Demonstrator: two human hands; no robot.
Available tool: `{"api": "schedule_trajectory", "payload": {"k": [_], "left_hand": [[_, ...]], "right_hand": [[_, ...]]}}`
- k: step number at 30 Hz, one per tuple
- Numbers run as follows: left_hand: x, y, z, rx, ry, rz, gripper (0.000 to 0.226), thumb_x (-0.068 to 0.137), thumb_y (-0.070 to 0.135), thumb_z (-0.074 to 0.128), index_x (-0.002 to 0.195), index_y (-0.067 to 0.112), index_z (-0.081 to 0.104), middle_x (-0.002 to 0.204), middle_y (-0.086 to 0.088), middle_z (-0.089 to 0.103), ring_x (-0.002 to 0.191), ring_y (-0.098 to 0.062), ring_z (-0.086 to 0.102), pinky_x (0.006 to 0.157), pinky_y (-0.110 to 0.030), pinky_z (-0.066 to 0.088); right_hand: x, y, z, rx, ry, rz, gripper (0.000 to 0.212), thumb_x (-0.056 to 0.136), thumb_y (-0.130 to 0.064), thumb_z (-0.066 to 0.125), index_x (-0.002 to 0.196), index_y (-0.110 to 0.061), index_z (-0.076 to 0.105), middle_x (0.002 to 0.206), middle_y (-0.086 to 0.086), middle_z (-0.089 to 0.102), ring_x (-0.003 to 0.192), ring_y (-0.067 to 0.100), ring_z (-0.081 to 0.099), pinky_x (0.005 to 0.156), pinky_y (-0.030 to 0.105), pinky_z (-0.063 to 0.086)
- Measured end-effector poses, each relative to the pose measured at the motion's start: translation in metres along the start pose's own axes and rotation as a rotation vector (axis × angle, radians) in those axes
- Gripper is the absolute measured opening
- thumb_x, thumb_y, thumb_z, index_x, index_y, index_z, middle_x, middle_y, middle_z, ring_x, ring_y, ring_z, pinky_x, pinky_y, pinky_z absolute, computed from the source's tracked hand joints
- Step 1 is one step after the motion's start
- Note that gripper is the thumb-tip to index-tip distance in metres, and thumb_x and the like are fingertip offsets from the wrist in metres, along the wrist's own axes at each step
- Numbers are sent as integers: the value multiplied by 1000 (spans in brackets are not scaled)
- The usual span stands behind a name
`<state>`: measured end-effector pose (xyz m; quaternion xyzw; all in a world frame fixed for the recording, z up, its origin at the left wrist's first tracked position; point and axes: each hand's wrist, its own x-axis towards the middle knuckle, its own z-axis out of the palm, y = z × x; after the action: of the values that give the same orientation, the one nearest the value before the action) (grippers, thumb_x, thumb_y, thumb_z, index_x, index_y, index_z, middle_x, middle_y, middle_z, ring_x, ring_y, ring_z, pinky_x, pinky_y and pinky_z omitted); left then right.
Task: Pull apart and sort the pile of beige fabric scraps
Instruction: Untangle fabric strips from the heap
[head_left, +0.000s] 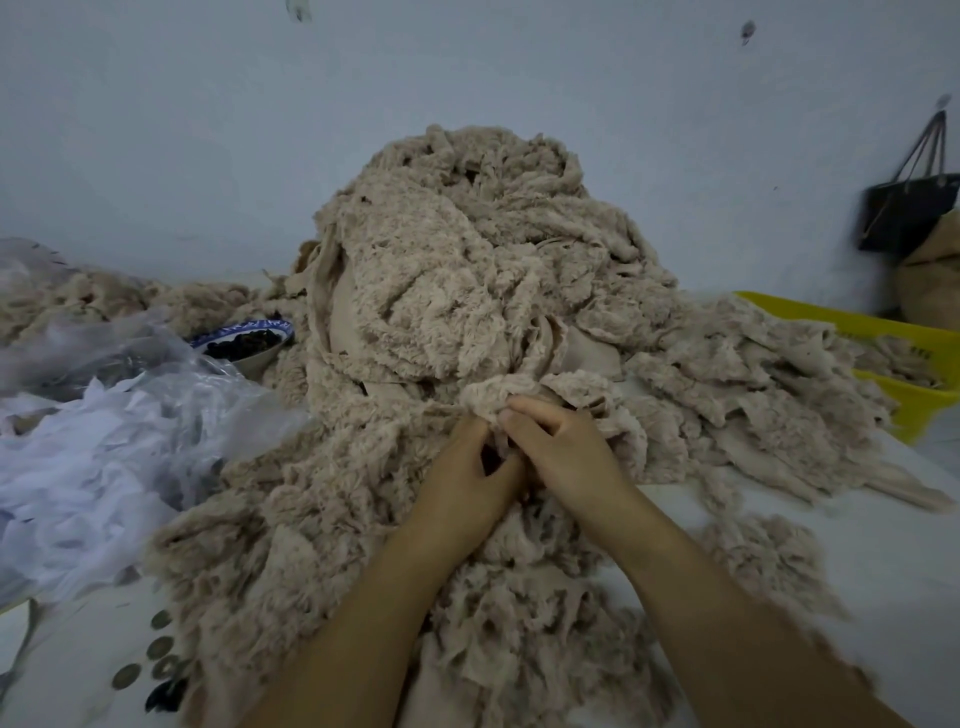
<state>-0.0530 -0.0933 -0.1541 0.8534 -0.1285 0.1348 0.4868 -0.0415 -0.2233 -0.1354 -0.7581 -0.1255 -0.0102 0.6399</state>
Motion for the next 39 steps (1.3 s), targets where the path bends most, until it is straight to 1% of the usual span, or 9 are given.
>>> {"api": "schedule_trajectory", "payload": {"k": [4, 9, 15, 18, 20, 22, 28, 34, 39], "left_hand": [[4, -2, -3, -50, 175, -63, 38, 98, 15, 57, 66, 19, 37, 55, 11, 40, 46, -3, 33, 44, -15, 30], [5, -2, -8, -203, 206, -189, 30, 96, 11, 49, 67, 16, 44, 45, 7, 51, 38, -6, 39, 37, -17, 32], [8, -5, -18, -265, 154, -320, 19, 99, 34, 55, 116, 30, 62, 91, -3, 60, 69, -12, 53, 62, -24, 44], [9, 0, -18, -461, 242, -410, 32, 98, 39, 60, 119, 17, 68, 113, -9, 73, 91, -17, 68, 77, -34, 57], [13, 4, -22, -810, 258, -512, 33, 99, 39, 58, 100, 10, 74, 101, -13, 76, 89, -22, 73, 75, -34, 60], [14, 6, -27, -1096, 212, -533, 41, 101, 42, 52, 102, 9, 76, 106, -13, 76, 95, -24, 73, 81, -38, 59], [12, 0, -36, -1461, 59, -432, 57, 104, 47, 27, 132, 10, 62, 121, -7, 71, 109, -18, 67, 93, -32, 47], [8, 4, -36, -1622, -16, -276, 61, 99, 40, 29, 138, 2, 57, 141, -15, 58, 127, -26, 59, 107, -41, 38], [11, 1, -37, -1637, 104, -298, 58, 103, 42, 28, 144, 7, 49, 141, -15, 58, 133, -28, 54, 113, -41, 35]], "right_hand": [[2, 3, 5, 8, 31, -20, 32, 98, -30, 61, 128, -21, 65, 91, -42, 58, 83, -30, 53, 69, -3, 41], [5, 1, -5, 309, 14, 58, 16, 102, -25, 54, 115, -34, 58, 49, -19, 48, 39, 0, 42, 39, 12, 32], [10, 1, -22, 527, 213, 36, 26, 105, -20, 46, 105, -26, 72, 49, -9, 30, 40, 6, 21, 37, 18, 24], [9, 7, -22, 284, 302, 34, 23, 103, -25, 50, 107, -28, 72, 54, -17, 44, 46, 4, 38, 49, 20, 32], [9, 10, -17, 45, 277, -4, 19, 102, -32, 51, 109, -34, 69, 85, -27, 59, 73, -9, 57, 66, 16, 39], [9, 9, -11, -113, 190, -68, 21, 101, -42, 49, 115, -38, 63, 113, -27, 51, 91, -27, 47, 75, 6, 38], [0, 1, 3, -125, 109, -212, 39, 87, -67, 33, 86, -35, 57, 102, -13, 50, 94, -18, 46, 78, -1, 32], [1, 6, 5, -162, -18, -122, 36, 97, -47, 55, 67, -28, 47, 73, -18, 50, 65, -3, 47, 61, 13, 36], [2, -2, 1, 297, 66, 108, 29, 99, -44, 56, 90, -25, 77, 100, 6, 76, 97, 22, 72, 95, 48, 54]]}}
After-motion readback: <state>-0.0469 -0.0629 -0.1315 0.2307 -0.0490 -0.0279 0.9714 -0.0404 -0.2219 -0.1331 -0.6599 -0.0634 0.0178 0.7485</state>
